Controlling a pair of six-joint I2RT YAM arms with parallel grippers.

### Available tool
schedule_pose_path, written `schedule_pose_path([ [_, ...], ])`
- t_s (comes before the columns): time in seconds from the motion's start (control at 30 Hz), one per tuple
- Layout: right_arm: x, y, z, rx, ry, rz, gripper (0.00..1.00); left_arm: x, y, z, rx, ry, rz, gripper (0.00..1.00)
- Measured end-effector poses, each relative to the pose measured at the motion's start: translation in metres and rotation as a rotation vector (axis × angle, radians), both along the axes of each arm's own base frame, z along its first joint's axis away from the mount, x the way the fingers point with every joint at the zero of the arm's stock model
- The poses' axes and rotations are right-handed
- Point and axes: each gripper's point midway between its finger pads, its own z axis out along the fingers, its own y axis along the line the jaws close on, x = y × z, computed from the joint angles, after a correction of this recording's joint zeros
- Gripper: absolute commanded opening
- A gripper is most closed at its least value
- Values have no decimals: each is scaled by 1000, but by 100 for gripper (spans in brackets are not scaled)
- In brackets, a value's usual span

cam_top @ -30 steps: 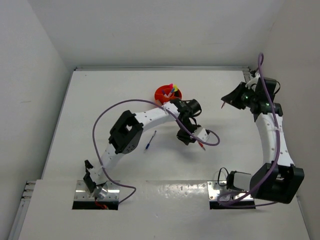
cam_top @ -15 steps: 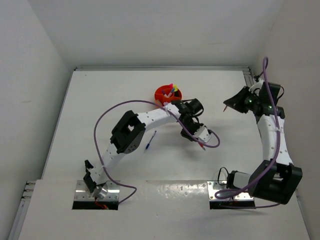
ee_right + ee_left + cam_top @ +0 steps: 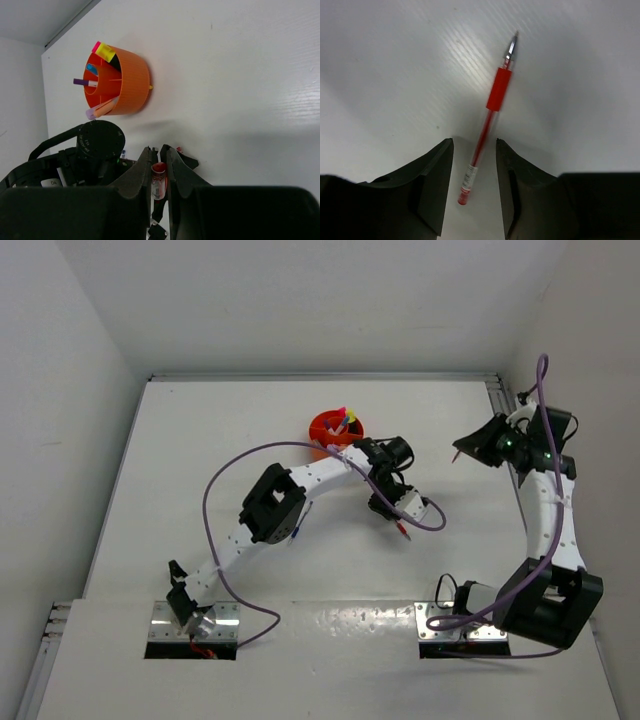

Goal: Sort the stationery into containers
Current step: Move the pen to the center of the board.

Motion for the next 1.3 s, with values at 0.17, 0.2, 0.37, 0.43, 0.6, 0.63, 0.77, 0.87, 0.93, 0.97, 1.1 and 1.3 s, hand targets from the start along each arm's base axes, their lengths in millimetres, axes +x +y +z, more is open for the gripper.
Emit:
schedule_pose_path([
  [0.17, 0, -1, 1, 12, -1, 0, 0, -9, 15, -5, 60, 19, -35, 42],
  [0.2, 0, 0, 1, 15, 0, 1, 0, -11, 18, -6, 73, 23, -44, 40],
  [0.37, 0, 1, 0, 22, 3, 3, 0, -21, 33, -9, 125, 50, -75, 38],
  [0.43, 0, 1, 1, 22, 3, 3, 0, -24, 37, -10, 131, 54, -77, 36],
  [0.6, 0, 1, 1, 25, 2, 7, 0, -30, 51, -11, 147, 56, -8, 35],
  [0.63, -1, 2, 1, 26, 1, 8, 0, -29, 51, -11, 143, 56, 20, 35],
  [0.77, -1, 2, 1, 29, 0, 12, 0, -26, 49, -10, 135, 49, 179, 37],
  [0.87, -1, 3, 2, 31, 0, 14, 0, -25, 46, -11, 152, 40, 258, 39],
  [0.93, -1, 4, 2, 32, 0, 15, 0, -24, 45, -11, 172, 31, 308, 35],
  [0.97, -1, 4, 2, 33, 0, 15, 0, -23, 45, -11, 181, 27, 327, 27],
  [1.1, 0, 5, 4, 32, -5, 19, 0, -23, 42, -12, 207, 2, 367, 9],
  [1.3, 1, 7, 10, 27, -21, 28, 0, -28, 61, -13, 202, -23, 397, 1],
])
